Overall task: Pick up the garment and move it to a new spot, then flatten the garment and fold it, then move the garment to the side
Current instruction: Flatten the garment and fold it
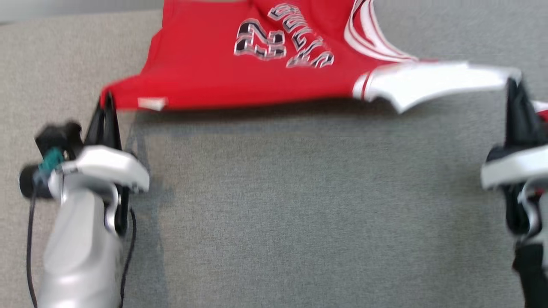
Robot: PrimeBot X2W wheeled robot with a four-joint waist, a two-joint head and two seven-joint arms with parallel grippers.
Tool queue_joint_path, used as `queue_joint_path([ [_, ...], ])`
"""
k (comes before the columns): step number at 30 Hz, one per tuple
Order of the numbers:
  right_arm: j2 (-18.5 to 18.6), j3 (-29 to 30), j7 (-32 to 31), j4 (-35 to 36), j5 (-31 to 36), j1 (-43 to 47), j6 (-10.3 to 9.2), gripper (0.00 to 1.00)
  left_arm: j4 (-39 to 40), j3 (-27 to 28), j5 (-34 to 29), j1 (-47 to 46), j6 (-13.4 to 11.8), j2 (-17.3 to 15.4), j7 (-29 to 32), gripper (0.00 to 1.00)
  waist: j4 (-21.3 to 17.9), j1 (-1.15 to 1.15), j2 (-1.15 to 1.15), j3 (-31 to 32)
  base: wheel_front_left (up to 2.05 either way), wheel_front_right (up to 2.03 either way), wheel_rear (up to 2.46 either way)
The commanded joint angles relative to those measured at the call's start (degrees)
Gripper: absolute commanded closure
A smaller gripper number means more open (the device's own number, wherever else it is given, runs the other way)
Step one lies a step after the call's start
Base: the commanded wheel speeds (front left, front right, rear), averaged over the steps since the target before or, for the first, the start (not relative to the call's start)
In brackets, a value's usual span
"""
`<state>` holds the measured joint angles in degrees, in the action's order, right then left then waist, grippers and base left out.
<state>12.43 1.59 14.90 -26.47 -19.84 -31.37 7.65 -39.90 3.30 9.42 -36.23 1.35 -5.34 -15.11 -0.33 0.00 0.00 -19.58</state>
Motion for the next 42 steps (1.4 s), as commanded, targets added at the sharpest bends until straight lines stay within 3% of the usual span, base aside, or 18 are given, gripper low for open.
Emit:
queue_joint_path([
  [1, -0.1, 0.4, 0.4, 0.6, -0.8, 3.0, -0.29, 1.00, 0.7, 1.2, -0.1, 2.6, -0.7, -0.6, 0.0, 1.00, -1.4, 0.00, 0.00, 3.5, 0.00, 0.00, 0.00],
  [14, -2.4, -2.3, 0.4, 1.1, -1.3, 26.6, -0.29, 1.00, 5.1, 4.5, 0.1, 26.4, -1.5, 2.0, 0.0, 1.00, -3.4, 0.00, 0.00, 16.3, 0.00, 0.00, 0.00],
  [19, -2.8, -4.8, 0.4, -0.4, -0.6, 34.5, -0.29, 1.00, 6.9, 1.5, 0.8, 34.6, -0.8, 2.1, 0.0, 1.00, -3.6, 0.00, 0.00, 19.4, 0.00, 0.00, 0.00],
  [24, -2.9, -5.0, 0.4, -0.6, -0.8, 40.5, -0.29, 1.00, 8.1, 0.2, 2.3, 41.9, -2.3, 2.2, 0.0, 1.00, -3.5, 0.00, 0.00, 20.7, 0.00, 0.00, 0.00],
  [33, -2.6, -3.9, 0.4, 1.9, -0.9, 43.7, -0.29, 1.00, 11.3, -2.6, 3.5, 45.7, -3.4, 2.2, 0.0, 1.00, -2.7, 0.00, 0.00, 20.7, 0.00, 0.00, 0.00],
  [42, -3.5, -2.5, 0.3, 8.8, -0.8, 35.9, -0.18, 1.00, 20.1, -0.9, 1.5, 39.4, -2.1, 2.3, 0.0, 1.00, -1.7, 0.00, 0.00, 17.4, 0.00, 0.00, 0.00],
])
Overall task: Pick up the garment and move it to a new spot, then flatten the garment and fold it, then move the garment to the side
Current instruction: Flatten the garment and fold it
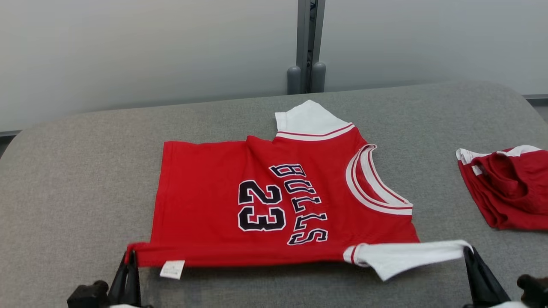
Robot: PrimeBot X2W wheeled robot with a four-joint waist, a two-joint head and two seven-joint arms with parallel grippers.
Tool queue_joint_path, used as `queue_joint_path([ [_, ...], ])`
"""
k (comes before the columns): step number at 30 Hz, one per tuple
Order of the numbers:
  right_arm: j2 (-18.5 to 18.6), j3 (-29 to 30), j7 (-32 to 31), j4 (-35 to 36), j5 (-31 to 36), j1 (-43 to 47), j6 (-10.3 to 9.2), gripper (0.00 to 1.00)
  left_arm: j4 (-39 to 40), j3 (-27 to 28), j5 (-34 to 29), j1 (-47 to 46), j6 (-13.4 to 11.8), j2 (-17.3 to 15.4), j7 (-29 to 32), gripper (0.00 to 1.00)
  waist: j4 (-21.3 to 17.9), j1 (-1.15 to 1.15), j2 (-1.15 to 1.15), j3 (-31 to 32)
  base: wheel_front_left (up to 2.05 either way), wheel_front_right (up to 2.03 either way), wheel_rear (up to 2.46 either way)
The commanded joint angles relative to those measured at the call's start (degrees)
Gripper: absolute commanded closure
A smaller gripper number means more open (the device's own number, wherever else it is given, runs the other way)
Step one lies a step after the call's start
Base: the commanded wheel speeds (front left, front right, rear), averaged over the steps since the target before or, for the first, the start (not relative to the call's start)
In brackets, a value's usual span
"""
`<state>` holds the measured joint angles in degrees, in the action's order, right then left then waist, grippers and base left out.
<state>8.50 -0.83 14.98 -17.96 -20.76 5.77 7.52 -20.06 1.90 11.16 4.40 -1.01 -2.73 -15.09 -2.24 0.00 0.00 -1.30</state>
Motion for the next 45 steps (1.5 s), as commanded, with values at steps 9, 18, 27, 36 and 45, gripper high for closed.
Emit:
queue_joint_path([
  [9, 1.9, -1.7, 0.2, -4.5, 1.4, -14.5, -0.04, 1.00, -5.0, 0.5, -3.4, -11.5, 2.4, -0.3, 0.0, 1.00, 1.0, 0.00, 0.00, -6.0, 0.00, 0.00, 0.00],
  [18, 3.2, -2.6, 0.2, -11.2, 3.5, -23.7, -0.04, 1.00, -10.4, -1.4, -4.5, -18.7, 2.8, -0.3, -0.1, 1.00, 2.3, 0.00, 0.00, -10.0, 0.00, 0.00, 0.00],
  [27, 4.6, -3.3, 0.2, -15.2, 5.0, -28.8, -0.04, 1.00, -13.7, -3.0, -6.5, -24.2, 3.5, -0.3, -0.1, 1.00, 3.6, 0.00, 0.00, -13.0, 0.00, 0.00, 0.00],
  [36, 3.4, -2.4, 0.2, -15.7, 4.6, -30.5, -0.04, 0.00, -12.3, -4.3, -6.2, -25.7, 3.4, -0.3, -0.1, 0.00, 3.6, 0.00, 0.00, -14.9, 0.00, 0.00, 0.00],
  [45, 1.9, -1.6, 0.2, -9.8, 2.9, -22.4, -0.04, 0.00, -6.4, -4.1, -4.1, -19.7, 0.9, -0.3, 0.0, 0.00, 3.6, 0.00, 0.00, -14.9, 0.00, 0.00, 0.00],
])
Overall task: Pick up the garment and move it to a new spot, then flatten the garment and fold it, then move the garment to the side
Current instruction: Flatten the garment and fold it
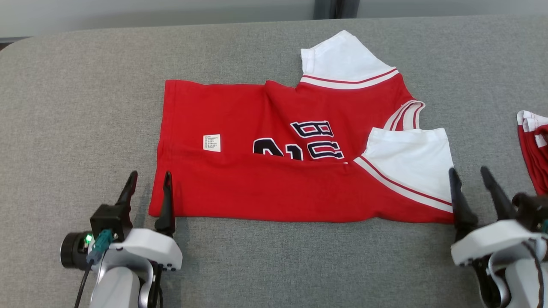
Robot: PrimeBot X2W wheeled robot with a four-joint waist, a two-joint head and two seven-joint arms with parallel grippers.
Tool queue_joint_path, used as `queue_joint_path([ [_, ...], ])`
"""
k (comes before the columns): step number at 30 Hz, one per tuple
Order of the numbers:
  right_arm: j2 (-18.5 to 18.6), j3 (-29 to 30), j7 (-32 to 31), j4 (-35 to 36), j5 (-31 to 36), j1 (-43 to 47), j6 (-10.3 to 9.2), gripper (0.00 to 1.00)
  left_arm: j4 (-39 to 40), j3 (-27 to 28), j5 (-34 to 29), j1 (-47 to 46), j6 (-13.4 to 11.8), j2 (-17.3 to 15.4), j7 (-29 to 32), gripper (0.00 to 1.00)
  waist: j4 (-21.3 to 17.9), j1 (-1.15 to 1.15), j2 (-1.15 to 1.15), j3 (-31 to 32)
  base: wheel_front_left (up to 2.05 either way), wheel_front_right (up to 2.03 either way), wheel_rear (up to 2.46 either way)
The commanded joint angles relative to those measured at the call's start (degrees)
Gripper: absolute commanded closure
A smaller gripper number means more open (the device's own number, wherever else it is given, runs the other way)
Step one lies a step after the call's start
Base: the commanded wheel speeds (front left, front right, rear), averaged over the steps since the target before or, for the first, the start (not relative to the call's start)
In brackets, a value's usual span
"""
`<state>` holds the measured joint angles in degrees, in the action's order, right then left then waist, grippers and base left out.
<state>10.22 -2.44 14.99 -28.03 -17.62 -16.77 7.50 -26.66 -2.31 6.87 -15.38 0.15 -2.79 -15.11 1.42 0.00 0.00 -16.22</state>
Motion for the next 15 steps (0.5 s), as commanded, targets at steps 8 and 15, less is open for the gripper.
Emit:
queue_joint_path([
  [8, -1.3, -1.1, 0.2, 0.1, -2.8, 7.3, -0.01, 0.00, 0.7, -0.7, 2.2, 4.0, -1.4, -0.2, 0.0, 0.00, -0.8, 0.00, 0.00, 0.7, 0.00, 0.00, 0.00],
  [15, -1.5, -2.1, 0.1, -2.2, -3.1, 6.9, -0.02, 0.00, 0.2, -1.1, 2.2, 3.6, -1.4, -0.3, 0.0, 0.00, -0.6, 0.00, 0.00, 0.4, 0.00, 0.00, 0.00],
])
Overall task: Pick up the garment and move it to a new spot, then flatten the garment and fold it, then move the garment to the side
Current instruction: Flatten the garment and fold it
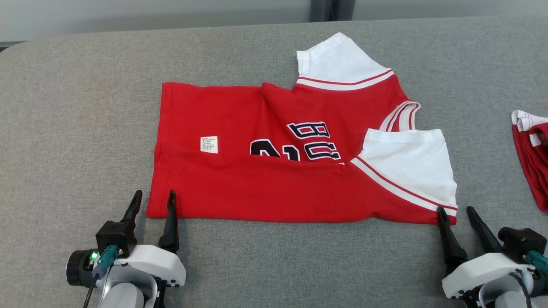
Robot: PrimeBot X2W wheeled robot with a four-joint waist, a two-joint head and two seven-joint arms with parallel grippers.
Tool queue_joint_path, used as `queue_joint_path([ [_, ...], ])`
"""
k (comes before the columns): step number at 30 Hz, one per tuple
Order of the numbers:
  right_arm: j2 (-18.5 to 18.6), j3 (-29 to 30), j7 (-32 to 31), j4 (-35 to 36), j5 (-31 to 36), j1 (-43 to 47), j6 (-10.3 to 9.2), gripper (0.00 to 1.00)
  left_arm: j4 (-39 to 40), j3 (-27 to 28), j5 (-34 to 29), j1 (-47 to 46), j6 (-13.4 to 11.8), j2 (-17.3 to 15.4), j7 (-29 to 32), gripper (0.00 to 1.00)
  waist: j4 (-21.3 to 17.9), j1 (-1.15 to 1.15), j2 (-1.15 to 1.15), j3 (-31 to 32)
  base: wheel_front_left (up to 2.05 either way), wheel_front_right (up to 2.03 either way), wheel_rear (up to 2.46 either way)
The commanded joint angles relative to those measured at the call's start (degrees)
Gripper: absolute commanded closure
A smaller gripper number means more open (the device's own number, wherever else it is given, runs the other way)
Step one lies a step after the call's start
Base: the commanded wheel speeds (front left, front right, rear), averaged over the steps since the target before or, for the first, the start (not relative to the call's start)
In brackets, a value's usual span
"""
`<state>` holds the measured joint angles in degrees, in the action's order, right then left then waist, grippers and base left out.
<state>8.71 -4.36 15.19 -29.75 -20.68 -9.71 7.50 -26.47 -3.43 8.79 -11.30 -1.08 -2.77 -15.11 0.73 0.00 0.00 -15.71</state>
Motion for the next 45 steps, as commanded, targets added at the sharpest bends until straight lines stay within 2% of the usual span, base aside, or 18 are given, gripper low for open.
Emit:
queue_joint_path([
  [1, 0.1, -0.6, -0.2, -1.3, 0.0, -0.4, -0.02, 0.00, -0.1, -0.1, 0.3, -0.7, -0.2, -0.3, 0.0, 0.00, 0.1, 0.00, 0.00, -0.2, 0.00, 0.00, 0.00],
  [2, 0.2, -1.2, -0.2, -2.0, 0.3, -0.6, -0.02, 0.05, -0.2, -0.2, 0.3, -0.9, -0.2, -0.3, 0.0, 0.00, 0.3, 0.00, 0.00, -0.2, 0.00, 0.00, 0.00],
  [3, 0.1, -1.8, -0.2, -2.8, 0.3, -0.8, -0.02, 0.26, -0.3, -0.3, 0.2, -1.1, -0.2, -0.3, 0.0, 0.00, 0.4, 0.00, 0.00, -0.3, 0.00, 0.00, 0.00],
  [4, 0.2, -2.5, -0.3, -3.4, 0.2, -1.0, -0.01, 0.53, -0.5, -0.4, 0.3, -1.2, -0.2, -0.3, 0.0, 0.00, 0.5, 0.00, 0.00, -0.3, 0.00, 0.00, 0.00],
  [5, 0.4, -3.3, -0.3, -3.9, 0.1, -1.3, -0.01, 0.66, -0.7, -0.4, 0.4, -1.2, -0.2, -0.3, 0.0, 0.00, 0.5, 0.00, 0.00, -0.3, 0.00, 0.00, 0.00],
  [6, 0.6, -3.9, -0.3, -4.3, -0.1, -1.5, -0.01, 0.85, -0.9, -0.3, 0.5, -1.2, -0.3, -0.3, 0.0, 0.00, 0.6, 0.00, 0.00, -0.3, 0.00, 0.00, 0.00],
  [7, 0.7, -4.4, -0.3, -4.6, -0.2, -1.7, -0.01, 1.00, -1.1, -0.3, 0.5, -1.3, -0.3, -0.3, 0.0, 0.00, 0.6, 0.00, 0.00, -0.3, 0.00, 0.00, 0.00],
  [11, 1.6, -5.8, -0.4, -4.3, -0.8, -2.3, -0.02, 1.00, -2.4, 0.0, 1.1, -1.6, -0.3, -0.3, 0.0, 0.00, 0.5, 0.00, 0.00, -0.3, 0.00, 0.00, 0.00],
  [18, 2.7, -4.9, -0.1, 0.8, -0.8, -3.9, -0.02, 1.00, -7.6, -0.1, 2.7, -3.1, 0.9, -0.3, 0.0, 0.00, -0.5, 0.00, 0.00, -0.9, 0.00, 0.00, 0.00],
  [19, 2.7, -4.9, -0.1, 1.2, -0.7, -4.0, -0.02, 1.00, -8.4, -0.1, 3.0, -3.4, 0.9, -0.3, 0.0, 0.16, -0.6, 0.00, 0.00, -1.0, 0.00, 0.00, 0.00],
  [20, 2.7, -5.0, -0.1, 1.4, -0.7, -4.0, -0.02, 1.00, -9.0, -0.1, 3.1, -3.7, 0.9, -0.2, 0.0, 0.56, -0.8, 0.00, 0.00, -1.1, 0.00, 0.00, 0.00],
  [21, 2.7, -5.0, -0.1, 1.8, -0.8, -4.1, -0.02, 1.00, -10.2, -0.2, 3.4, -3.9, 1.1, -0.2, 0.1, 1.00, -0.9, 0.00, 0.00, -1.1, 0.00, 0.00, 0.00],
  [30, 2.6, -3.8, -0.1, 2.3, -1.2, -3.2, -0.02, 1.00, -12.0, -1.8, 5.0, -3.5, 2.3, -0.2, 0.1, 1.00, -0.4, 0.00, 0.00, 0.5, 0.00, 0.00, 0.00],
  [45, 2.2, -1.4, -0.1, -0.1, -1.9, 5.2, -0.03, 1.00, -8.8, -1.2, 3.6, 9.0, 2.6, -0.4, 0.0, 1.00, 1.6, 0.00, 0.00, 12.7, 0.00, 0.00, 0.00],
])
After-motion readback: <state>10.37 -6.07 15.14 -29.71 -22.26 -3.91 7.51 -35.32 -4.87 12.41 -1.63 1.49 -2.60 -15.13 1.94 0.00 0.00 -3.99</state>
